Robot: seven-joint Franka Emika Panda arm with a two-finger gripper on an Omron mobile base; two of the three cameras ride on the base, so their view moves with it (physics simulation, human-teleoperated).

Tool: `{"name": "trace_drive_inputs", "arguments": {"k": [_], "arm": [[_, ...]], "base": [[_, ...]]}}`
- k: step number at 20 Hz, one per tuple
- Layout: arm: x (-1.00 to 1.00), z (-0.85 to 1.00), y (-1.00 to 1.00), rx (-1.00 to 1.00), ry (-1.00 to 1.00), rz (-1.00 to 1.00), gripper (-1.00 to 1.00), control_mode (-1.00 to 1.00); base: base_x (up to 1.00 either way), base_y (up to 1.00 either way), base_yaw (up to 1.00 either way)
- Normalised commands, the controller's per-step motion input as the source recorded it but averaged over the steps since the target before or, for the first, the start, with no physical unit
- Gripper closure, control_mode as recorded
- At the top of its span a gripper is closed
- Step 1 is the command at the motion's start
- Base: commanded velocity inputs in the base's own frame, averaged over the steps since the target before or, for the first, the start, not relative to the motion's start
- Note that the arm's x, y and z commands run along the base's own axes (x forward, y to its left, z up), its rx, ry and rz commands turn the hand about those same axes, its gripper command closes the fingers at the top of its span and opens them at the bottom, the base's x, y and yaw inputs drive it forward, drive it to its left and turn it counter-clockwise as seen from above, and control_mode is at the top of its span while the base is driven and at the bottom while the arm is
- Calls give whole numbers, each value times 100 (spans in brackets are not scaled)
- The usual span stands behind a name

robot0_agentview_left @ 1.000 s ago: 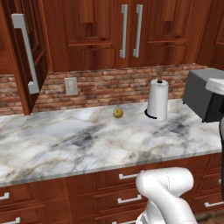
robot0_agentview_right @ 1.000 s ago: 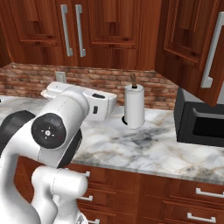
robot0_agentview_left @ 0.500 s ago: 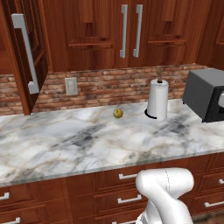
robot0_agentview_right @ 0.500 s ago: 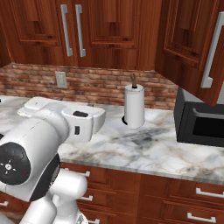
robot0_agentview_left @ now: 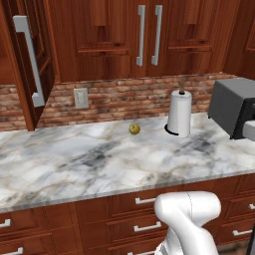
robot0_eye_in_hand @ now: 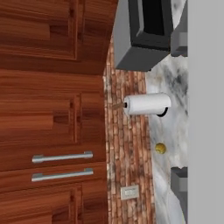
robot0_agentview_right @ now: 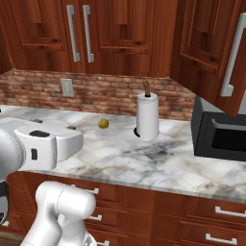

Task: Close all open cabinet doors.

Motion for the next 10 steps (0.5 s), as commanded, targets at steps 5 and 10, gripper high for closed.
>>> {"name": "trace_drive_inputs", "arguments": {"k": [5, 10], "arm": [[0, 0, 6, -3, 7, 0, -100, -100], [0, 0, 0, 0, 1, 0, -100, -100]], "base": [[0, 0, 0], [0, 0, 0]]}}
